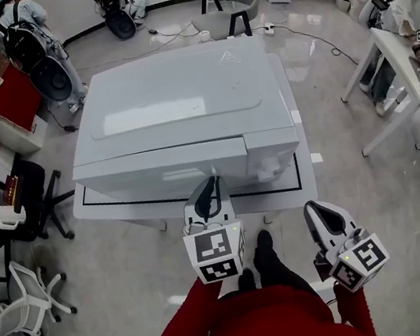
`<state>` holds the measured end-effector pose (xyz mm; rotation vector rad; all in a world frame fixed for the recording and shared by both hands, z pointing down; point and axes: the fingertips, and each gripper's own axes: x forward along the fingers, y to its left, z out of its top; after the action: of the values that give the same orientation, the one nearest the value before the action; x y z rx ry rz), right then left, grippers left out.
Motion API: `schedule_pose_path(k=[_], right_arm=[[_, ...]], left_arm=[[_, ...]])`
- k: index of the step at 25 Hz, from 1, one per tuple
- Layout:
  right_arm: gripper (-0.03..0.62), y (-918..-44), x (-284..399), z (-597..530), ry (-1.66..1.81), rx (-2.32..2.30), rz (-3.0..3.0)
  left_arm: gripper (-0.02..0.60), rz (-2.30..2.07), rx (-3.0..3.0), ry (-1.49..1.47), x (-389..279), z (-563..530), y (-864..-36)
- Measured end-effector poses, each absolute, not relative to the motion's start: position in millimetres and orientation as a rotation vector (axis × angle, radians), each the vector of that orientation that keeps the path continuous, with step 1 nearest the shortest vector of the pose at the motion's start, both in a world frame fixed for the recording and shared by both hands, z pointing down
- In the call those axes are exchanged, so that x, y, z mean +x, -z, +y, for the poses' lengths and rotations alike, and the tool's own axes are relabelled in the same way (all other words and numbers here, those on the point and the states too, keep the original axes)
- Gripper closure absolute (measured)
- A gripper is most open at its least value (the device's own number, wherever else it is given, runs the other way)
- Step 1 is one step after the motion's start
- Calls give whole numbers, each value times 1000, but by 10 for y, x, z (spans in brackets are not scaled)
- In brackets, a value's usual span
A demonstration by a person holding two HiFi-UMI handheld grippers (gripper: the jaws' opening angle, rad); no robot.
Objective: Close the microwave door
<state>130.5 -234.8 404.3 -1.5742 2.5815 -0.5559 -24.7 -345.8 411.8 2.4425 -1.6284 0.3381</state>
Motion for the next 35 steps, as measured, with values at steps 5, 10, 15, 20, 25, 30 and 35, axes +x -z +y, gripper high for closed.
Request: schedule_pose_path(k=[5,10,15,20,25,30,35], right_arm=[[579,-4113,1409,-2336,556,-1622,2592],[580,-4153,1439,-2322,574,-1635,2587],[579,-4160,1423,-2359,565,-1631,2609],[579,-4081,1343,-2373,529,-1590,2646],[579,-3747,1195,-2438,442,-1486,2629],[579,-3718,1032,-2341,415,-1423,2662],[579,-3835,890,-2190,417,-1395,2722]], left_arm=[[554,-1650,2432,-321,-229,-3509,-4109],[554,-1656,2435,-322,-225,-3490,-4104],[554,-1657,2445,-320,-228,-3518,-4109],[569,-1428,2585,-150,-144,-3355,-3926],[571,-1236,2759,-30,-161,-3171,-3639],[571,-1143,2789,-59,-235,-2897,-3726],[571,-1116,2754,-93,-281,-2617,-3886]])
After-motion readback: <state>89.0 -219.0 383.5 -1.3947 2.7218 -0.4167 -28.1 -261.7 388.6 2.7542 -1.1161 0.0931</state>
